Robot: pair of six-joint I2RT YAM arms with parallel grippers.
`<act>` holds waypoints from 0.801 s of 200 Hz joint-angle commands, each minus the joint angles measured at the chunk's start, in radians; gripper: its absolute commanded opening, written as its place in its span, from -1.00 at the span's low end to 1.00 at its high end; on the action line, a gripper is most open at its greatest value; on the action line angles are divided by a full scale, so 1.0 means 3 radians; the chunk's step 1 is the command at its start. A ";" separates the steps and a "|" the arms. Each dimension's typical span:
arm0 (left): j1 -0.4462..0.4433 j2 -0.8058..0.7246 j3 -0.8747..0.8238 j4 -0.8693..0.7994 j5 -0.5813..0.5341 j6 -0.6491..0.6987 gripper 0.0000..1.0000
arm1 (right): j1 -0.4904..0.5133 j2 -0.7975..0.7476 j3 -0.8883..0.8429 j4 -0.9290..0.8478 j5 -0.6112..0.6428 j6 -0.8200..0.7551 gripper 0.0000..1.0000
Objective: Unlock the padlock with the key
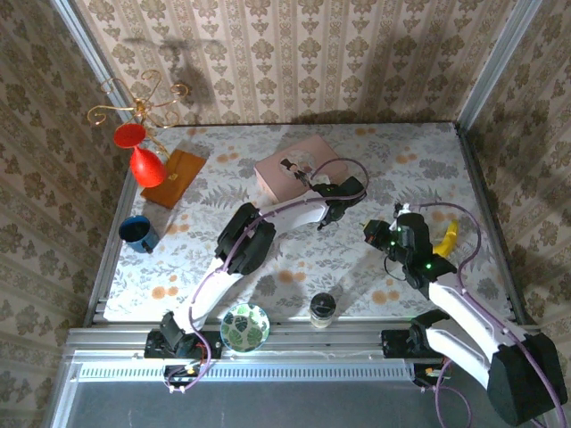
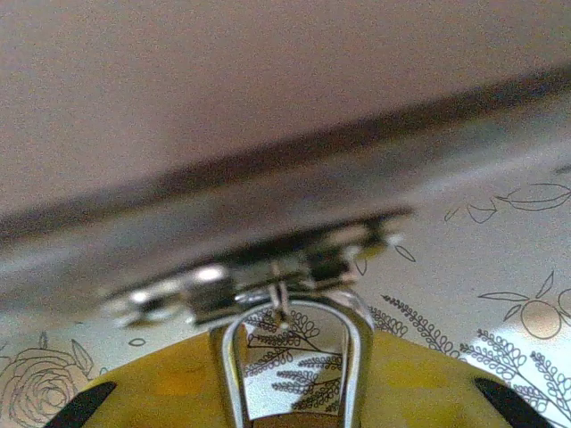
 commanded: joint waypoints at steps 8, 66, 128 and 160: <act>0.0039 -0.0314 -0.0381 0.0214 0.0479 -0.0036 -0.81 | -0.0053 0.0262 -0.0266 0.0798 -0.0239 0.0239 -1.00; 0.0137 -0.0910 -0.1181 0.0903 0.1116 -0.0180 -0.92 | -0.0098 0.0997 -0.0395 0.2012 -0.0562 0.0334 -1.00; 0.0202 -0.1130 -0.1462 0.1276 0.1546 -0.0435 -0.98 | -0.0097 0.1885 -0.0464 0.3395 -0.0804 0.0095 -1.00; 0.0215 -0.1116 -0.1478 0.1402 0.1662 -0.0524 -0.99 | -0.0095 0.2476 -0.0460 0.4029 -0.0854 0.0152 -1.00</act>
